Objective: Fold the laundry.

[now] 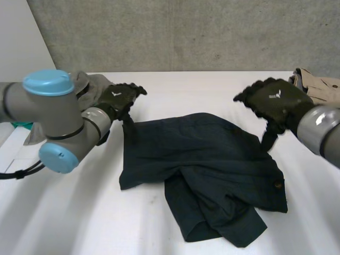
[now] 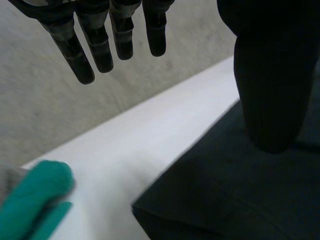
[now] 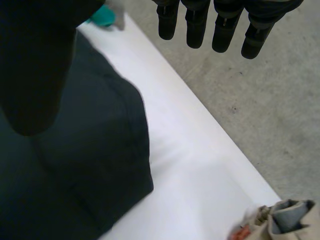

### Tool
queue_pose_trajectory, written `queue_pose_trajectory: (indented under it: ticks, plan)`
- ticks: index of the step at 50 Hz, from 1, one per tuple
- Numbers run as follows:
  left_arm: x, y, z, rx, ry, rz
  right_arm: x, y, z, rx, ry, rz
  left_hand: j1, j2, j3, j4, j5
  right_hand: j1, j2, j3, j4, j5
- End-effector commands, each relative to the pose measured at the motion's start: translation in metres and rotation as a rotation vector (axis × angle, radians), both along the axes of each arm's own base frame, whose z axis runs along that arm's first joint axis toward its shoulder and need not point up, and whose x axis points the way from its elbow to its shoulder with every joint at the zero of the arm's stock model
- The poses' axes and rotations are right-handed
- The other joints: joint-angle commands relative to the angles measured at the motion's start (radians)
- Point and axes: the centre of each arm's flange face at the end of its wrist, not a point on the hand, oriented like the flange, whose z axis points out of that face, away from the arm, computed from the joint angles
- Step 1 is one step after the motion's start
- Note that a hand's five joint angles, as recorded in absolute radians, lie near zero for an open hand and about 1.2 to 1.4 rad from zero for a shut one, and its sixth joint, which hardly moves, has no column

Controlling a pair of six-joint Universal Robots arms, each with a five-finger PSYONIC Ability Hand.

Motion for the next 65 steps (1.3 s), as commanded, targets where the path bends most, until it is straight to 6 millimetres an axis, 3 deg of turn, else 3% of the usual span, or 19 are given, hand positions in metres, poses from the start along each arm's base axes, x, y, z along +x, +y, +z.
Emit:
queue_pose_trajectory:
  ticks: [1,7,10,12,15,17,18,19,23,25,28,31,37,42,45,50,54,60,65]
  plan:
    - [-0.01,-0.016,-0.034,0.068,-0.057,-0.038,0.014,-0.048,-0.035,0.121,-0.039,-0.036,-0.005,0.005,-0.017,0.008,0.019,-0.047,-0.035,-0.037,-0.04,-0.047]
    - [-0.011,-0.02,-0.049,0.087,-0.076,-0.041,0.024,-0.081,-0.084,0.19,-0.02,-0.041,0.189,0.199,0.176,0.201,0.213,-0.047,-0.035,-0.037,-0.04,-0.047]
    - [-0.012,-0.022,-0.053,0.088,-0.077,-0.043,0.027,-0.094,-0.11,0.225,-0.011,-0.047,0.409,0.419,0.397,0.422,0.433,-0.047,-0.035,-0.037,-0.04,-0.047]
    - [-0.014,-0.023,-0.057,0.087,-0.078,-0.045,0.03,-0.1,-0.121,0.233,-0.007,-0.048,0.725,0.735,0.713,0.738,0.749,0.007,0.019,0.017,0.014,0.007]
    - [-0.015,-0.024,-0.056,0.081,-0.076,-0.046,0.033,-0.11,-0.141,0.249,-0.005,-0.049,0.96,0.971,0.948,0.973,0.985,0.291,0.303,0.301,0.298,0.291]
    - [-0.015,-0.024,-0.055,0.078,-0.077,-0.042,0.034,-0.114,-0.142,0.237,-0.008,-0.051,1.11,1.12,1.098,1.123,1.134,0.631,0.644,0.642,0.638,0.632]
    - [-0.015,-0.024,-0.053,0.075,-0.076,-0.04,0.035,-0.119,-0.139,0.211,-0.021,-0.055,1.111,1.121,1.098,1.123,1.135,1.169,1.182,1.18,1.176,1.169]
    - [-0.015,-0.024,-0.052,0.073,-0.074,-0.039,0.035,-0.122,-0.135,0.191,-0.031,-0.06,1.111,1.121,1.098,1.123,1.135,1.174,1.187,1.185,1.181,1.175]
    - [-0.016,-0.028,-0.037,0.029,-0.058,-0.032,0.033,-0.138,-0.085,-0.007,-0.129,-0.102,1.111,1.121,1.098,1.123,1.135,1.174,1.187,1.185,1.181,1.175]
    - [-0.016,-0.03,-0.002,-0.059,-0.026,-0.015,0.03,-0.139,-0.039,-0.151,-0.199,-0.124,1.111,1.121,1.098,1.123,1.135,1.174,1.187,1.185,1.181,1.175]
    - [-0.012,-0.03,0.048,-0.188,0.022,0.027,0.025,-0.133,-0.003,-0.263,-0.24,-0.133,1.111,1.121,1.098,1.123,1.135,1.174,1.187,1.185,1.181,1.175]
    - [-0.007,-0.023,0.103,-0.334,0.095,0.061,0.017,-0.114,0.048,-0.383,-0.283,-0.124,1.111,1.121,1.098,1.123,1.135,1.174,1.187,1.185,1.181,1.175]
    - [0.005,0.007,0.198,-0.605,0.232,0.083,0.012,-0.085,0.093,-0.453,-0.307,-0.111,1.111,1.121,1.098,1.123,1.135,1.174,1.187,1.185,1.181,1.175]
    - [0.016,0.043,0.254,-0.721,0.323,0.075,0.002,-0.054,0.133,-0.508,-0.326,-0.106,1.111,1.121,1.098,1.123,1.135,1.174,1.187,1.185,1.181,1.175]
    - [0.025,0.071,0.284,-0.771,0.38,0.056,-0.007,-0.022,0.173,-0.598,-0.358,-0.096,1.111,1.121,1.098,1.123,1.135,1.174,1.187,1.185,1.181,1.175]
    - [0.04,0.106,0.317,-0.841,0.435,0.047,-0.025,0.041,0.229,-0.742,-0.407,-0.086,1.111,1.121,1.098,1.123,1.135,1.174,1.187,1.185,1.181,1.175]
    - [0.051,0.125,0.335,-0.89,0.457,0.052,-0.031,0.066,0.243,-0.763,-0.416,-0.074,1.111,1.121,1.098,1.123,1.135,1.174,1.187,1.185,1.181,1.175]
    - [0.057,0.133,0.345,-0.912,0.465,0.058,-0.029,0.072,0.243,-0.744,-0.414,-0.058,1.111,1.121,1.098,1.123,1.135,1.174,1.187,1.185,1.181,1.175]
    - [0.051,0.117,0.333,-0.877,0.443,0.06,-0.024,0.061,0.232,-0.699,-0.408,-0.056,1.111,1.121,1.098,1.123,1.135,1.174,1.187,1.185,1.181,1.175]
